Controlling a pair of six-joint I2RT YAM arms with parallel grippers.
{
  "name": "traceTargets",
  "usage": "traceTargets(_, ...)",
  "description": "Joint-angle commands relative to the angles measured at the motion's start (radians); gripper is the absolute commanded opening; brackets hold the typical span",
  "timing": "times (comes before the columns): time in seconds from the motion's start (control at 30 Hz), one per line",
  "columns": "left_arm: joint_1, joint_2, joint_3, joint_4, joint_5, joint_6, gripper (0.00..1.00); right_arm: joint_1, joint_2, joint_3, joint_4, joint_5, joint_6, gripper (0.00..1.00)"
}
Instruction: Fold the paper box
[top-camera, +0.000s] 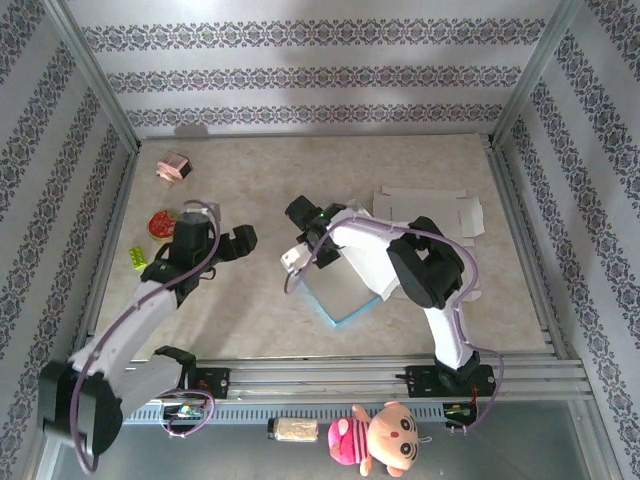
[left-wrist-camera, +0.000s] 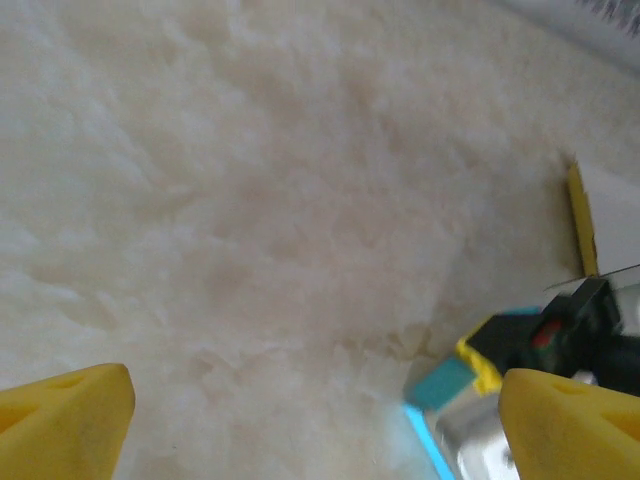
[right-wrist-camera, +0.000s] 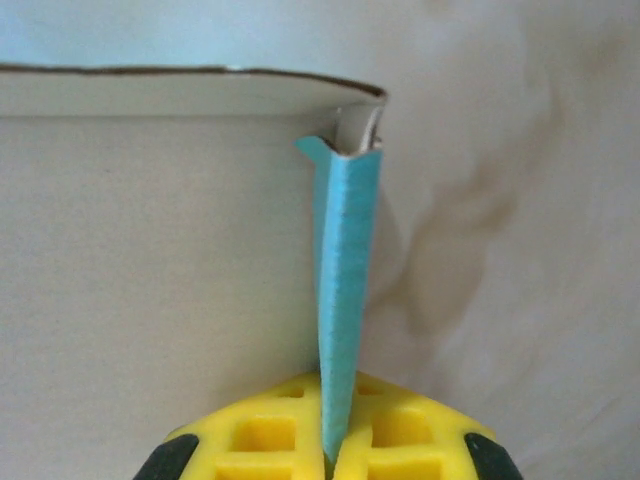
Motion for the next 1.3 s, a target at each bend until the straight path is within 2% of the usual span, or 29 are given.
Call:
traceTargets(0.0, -0.011, -0.131, -0.059, 0.103, -0.053, 0.041, 0.96, 0.019, -0.037, -0.093, 0.209, -0.048, -0.338, 0.02)
traceTargets(0.1, -0.011, -0.196, -0.047, 0.104, -0.031, 0.126, 0.98, 0.045, -0.043, -0.118, 0.261, -0.09, -0.402, 0.02)
traceTargets(0.2, -0.011, -0.182, 0.042, 0.017, 0.022, 0.26, 1.0, 0.091, -0.018, -0.114, 0.34, -0.095, -0.467, 0.08)
traceTargets(0.33, -0.011, -0.169, 0.148, -0.14, 0.007, 0.384, 0.99, 0.134, 0.006, -0.12, 0.414, -0.126, -0.529, 0.22)
traceTargets(0.47, -0.011, -0.191, 0.182, -0.201, -0.028, 0.414, 1.0, 0.136, -0.054, -0.117, 0.417, -0.148, -0.487, 0.33)
traceTargets(0.53, -0.011, -0.195, 0.175, -0.187, -0.022, 0.416, 1.0, 0.135, -0.085, -0.097, 0.359, -0.135, -0.459, 0.38)
traceTargets(0.67, -0.011, -0.186, 0.154, -0.137, -0.027, 0.407, 1.0, 0.125, -0.161, -0.121, 0.375, -0.121, -0.349, 0.43)
traceTargets(0.73, -0.011, -0.18, 0.145, -0.11, -0.03, 0.408, 1.0, 0.119, -0.209, -0.144, 0.425, -0.139, -0.205, 0.43)
traceTargets(0.8, -0.01, -0.156, 0.162, -0.112, -0.025, 0.419, 1.0, 0.115, -0.28, -0.168, 0.497, -0.149, 0.012, 0.46)
traceTargets(0.93, -0.011, -0.083, 0.22, -0.147, 0.005, 0.451, 0.99, 0.1, -0.425, -0.204, 0.542, -0.043, 0.493, 0.52)
traceTargets(1.03, -0.011, -0.02, 0.273, -0.187, 0.079, 0.494, 0.99, 0.08, -0.534, -0.228, 0.487, 0.099, 0.885, 0.65)
traceTargets(1.13, -0.011, 0.086, 0.371, -0.284, 0.139, 0.547, 0.99, 0.014, -0.631, -0.219, 0.306, 0.147, 1.287, 0.77)
traceTargets(1.17, -0.011, 0.129, 0.405, -0.32, 0.153, 0.572, 0.99, -0.032, -0.658, -0.208, 0.219, 0.106, 1.417, 0.78)
traceTargets(1.2, -0.01, 0.17, 0.438, -0.353, 0.164, 0.59, 0.99, -0.083, -0.683, -0.208, 0.144, 0.033, 1.512, 0.84)
traceTargets(1.23, -0.011, 0.204, 0.467, -0.38, 0.172, 0.605, 0.99, -0.129, -0.7, -0.217, 0.098, -0.04, 1.583, 0.93)
traceTargets(1.27, -0.01, 0.24, 0.494, -0.401, 0.191, 0.62, 0.99, -0.183, -0.721, -0.234, 0.064, -0.134, 1.646, 0.98)
